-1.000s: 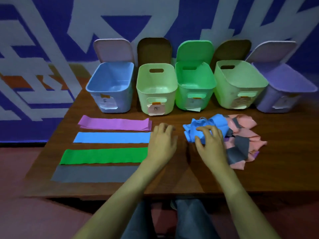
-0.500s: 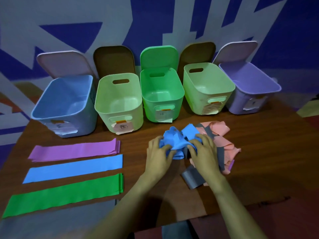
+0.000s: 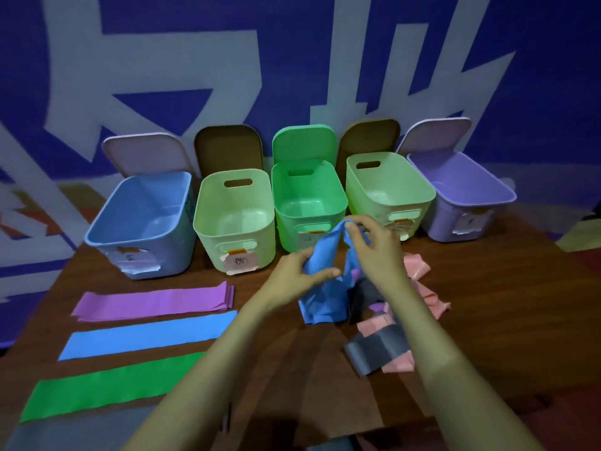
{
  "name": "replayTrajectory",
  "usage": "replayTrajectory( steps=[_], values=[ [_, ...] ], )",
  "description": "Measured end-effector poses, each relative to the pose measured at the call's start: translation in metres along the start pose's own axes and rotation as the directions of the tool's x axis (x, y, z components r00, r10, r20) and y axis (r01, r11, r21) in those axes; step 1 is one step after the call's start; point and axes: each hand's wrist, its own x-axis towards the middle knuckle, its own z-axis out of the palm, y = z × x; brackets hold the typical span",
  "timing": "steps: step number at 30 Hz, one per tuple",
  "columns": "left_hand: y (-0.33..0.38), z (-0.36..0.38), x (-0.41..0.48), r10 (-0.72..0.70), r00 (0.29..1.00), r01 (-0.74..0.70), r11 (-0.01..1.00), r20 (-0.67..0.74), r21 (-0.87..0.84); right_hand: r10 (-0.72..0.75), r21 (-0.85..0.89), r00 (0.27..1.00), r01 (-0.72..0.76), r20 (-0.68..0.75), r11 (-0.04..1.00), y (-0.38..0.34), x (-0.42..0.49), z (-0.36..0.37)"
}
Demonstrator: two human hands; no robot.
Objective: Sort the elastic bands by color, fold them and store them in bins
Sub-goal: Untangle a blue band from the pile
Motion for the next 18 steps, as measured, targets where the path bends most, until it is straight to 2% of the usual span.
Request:
replayTrajectory(
  steps=[2,5,7,10,12,14,16,18],
  values=[
    [0.0,-0.013,-0.001,-0.071,0.992,0.073,0.997,0.105,-0.011,0.008,0.078,1.0,-0.009,0.011,0.997,-0.011,0.013,-0.003],
    [-0.006,-0.029,-0.008,-0.111,0.976,0.118,0.993,0.189,-0.022,0.044,0.195,0.997,-0.03,-0.066,0.98,-0.027,0.029,-0.01],
    [-0.008,-0.039,-0.015,-0.123,0.969,0.139,0.989,0.215,-0.058,0.03,0.178,0.994,-0.012,-0.101,0.984,-0.037,0.036,-0.017],
    [-0.006,-0.052,-0.025,-0.12,0.967,0.151,0.98,0.226,-0.127,0.01,0.104,0.999,-0.005,-0.048,0.995,-0.045,0.039,-0.022],
    [-0.001,-0.06,-0.03,-0.121,0.987,0.148,0.945,0.108,-0.292,0.02,0.026,1.0,-0.02,0.001,0.999,-0.044,0.039,-0.024],
    [0.005,-0.069,-0.032,-0.153,0.985,0.104,0.905,-0.086,-0.412,0.067,-0.018,0.997,-0.066,0.049,0.998,-0.039,0.039,-0.024],
    [0.008,-0.081,-0.033,-0.209,0.943,0.095,0.913,-0.257,-0.397,0.145,0.028,0.983,-0.149,0.111,0.989,-0.035,0.037,-0.025],
    [0.007,-0.093,-0.034,-0.28,0.891,0.129,0.911,-0.356,-0.392,0.207,0.097,0.958,-0.23,0.2,0.968,-0.031,0.035,-0.027]
  ],
)
